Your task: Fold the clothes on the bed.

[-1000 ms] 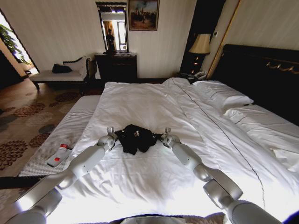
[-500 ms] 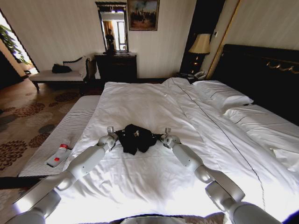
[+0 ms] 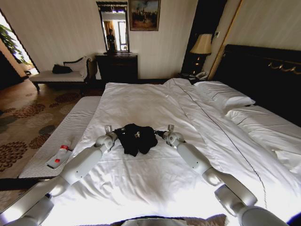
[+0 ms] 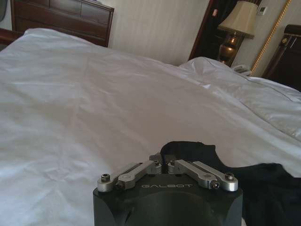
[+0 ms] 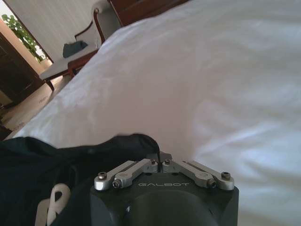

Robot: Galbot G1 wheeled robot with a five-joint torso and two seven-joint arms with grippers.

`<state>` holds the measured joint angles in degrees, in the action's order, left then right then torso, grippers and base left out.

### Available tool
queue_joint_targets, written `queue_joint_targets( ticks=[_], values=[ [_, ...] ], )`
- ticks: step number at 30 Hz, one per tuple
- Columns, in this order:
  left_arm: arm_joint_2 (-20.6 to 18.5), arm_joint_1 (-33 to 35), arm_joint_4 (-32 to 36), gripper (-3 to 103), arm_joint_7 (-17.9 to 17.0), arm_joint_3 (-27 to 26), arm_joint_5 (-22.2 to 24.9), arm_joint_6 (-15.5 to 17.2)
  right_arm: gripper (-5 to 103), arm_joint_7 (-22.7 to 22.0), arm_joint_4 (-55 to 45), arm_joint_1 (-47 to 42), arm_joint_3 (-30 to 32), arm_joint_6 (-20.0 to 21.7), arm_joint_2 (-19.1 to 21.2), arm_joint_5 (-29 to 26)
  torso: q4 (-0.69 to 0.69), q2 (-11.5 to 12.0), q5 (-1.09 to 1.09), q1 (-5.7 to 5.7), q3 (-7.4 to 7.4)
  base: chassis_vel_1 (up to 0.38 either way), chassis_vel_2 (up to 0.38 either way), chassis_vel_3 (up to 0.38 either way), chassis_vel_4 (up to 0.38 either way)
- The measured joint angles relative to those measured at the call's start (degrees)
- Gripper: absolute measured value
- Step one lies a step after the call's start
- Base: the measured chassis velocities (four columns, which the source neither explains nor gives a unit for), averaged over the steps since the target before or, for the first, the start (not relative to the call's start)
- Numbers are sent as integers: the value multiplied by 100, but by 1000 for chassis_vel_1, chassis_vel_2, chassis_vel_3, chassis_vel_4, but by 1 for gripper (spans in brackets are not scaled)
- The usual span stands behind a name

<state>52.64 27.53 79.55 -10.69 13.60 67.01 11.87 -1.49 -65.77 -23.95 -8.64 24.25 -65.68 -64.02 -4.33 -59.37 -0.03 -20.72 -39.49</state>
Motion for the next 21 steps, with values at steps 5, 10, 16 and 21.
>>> queue_joint_targets(
  ticks=[5, 10, 16, 21],
  values=[
    [-204, 64, 330, 1, -110, -30, 25, 7, 0, -95, -443, 27, -2, 37, 421, -173, 1, 0, 0, 0, 0, 0, 0, 0, 0],
    [-335, 73, 617, 1, -251, -74, 91, 23, 0, -162, -893, 37, 53, 52, 721, -243, 0, 0, 0, 0, 0, 0, 0, 0, 0],
    [-571, -199, 1037, 1, -431, -205, 350, 48, 0, -289, -1530, 392, 46, 129, 1072, -415, 0, 0, 0, 1, 0, 0, 0, 0, 0],
    [-807, -343, 1350, 1, -513, -480, 624, 87, 0, -467, -1815, 1067, -126, 230, 1228, -788, 1, 0, -1, 0, 0, 0, 0, 0, 0]
  ],
)
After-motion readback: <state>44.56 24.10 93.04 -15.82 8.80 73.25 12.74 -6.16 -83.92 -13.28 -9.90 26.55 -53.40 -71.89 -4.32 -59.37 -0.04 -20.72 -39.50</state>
